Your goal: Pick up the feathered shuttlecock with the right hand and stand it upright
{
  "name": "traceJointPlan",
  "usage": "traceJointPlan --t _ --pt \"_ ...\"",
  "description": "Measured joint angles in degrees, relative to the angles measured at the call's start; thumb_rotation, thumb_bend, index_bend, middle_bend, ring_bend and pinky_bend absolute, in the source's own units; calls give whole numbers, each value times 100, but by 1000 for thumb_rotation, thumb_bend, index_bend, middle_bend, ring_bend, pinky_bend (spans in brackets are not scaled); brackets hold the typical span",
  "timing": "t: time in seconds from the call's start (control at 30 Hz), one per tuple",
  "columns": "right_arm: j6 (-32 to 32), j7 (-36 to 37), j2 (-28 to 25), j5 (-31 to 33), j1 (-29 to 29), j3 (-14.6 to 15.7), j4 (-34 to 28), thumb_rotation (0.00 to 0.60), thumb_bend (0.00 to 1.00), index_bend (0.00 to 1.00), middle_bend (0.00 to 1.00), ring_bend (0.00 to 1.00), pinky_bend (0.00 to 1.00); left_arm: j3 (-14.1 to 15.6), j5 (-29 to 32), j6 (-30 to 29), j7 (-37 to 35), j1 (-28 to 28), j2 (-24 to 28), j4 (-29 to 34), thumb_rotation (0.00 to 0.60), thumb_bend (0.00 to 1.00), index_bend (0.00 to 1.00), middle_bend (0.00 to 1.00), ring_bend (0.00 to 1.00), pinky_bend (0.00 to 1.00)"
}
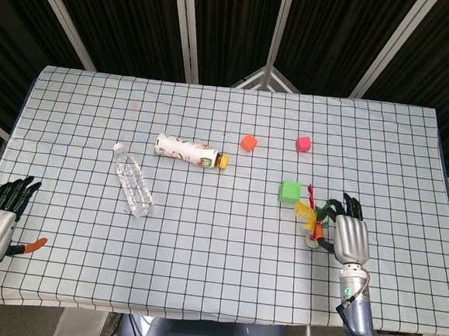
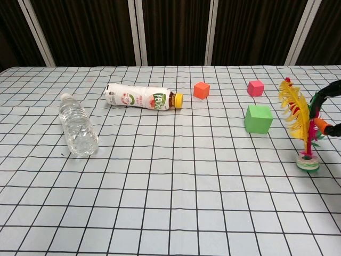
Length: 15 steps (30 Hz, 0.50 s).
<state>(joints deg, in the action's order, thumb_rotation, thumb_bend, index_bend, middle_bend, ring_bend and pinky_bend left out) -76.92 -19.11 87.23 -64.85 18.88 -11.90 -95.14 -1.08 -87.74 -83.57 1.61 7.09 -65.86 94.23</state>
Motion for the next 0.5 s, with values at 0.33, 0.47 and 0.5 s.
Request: traceJointPlan --t 0.33,0.47,0.5 --pt "-220 -34 -518 -215 -226 166 -377 600 477 0 42 0 0 4 -28 -23 -12 -6 2 -6 600 0 0 0 0 0" --pt "-367 -3 -933 -415 -365 240 -575 600 474 0 31 0 0 11 -44 -29 -11 -8 3 -11 600 0 0 0 0 0" --pt "-401 28 -1033 -466 -405 262 -615 600 472 0 27 0 0 12 -48 -29 -9 -8 1 -11 600 0 0 0 0 0"
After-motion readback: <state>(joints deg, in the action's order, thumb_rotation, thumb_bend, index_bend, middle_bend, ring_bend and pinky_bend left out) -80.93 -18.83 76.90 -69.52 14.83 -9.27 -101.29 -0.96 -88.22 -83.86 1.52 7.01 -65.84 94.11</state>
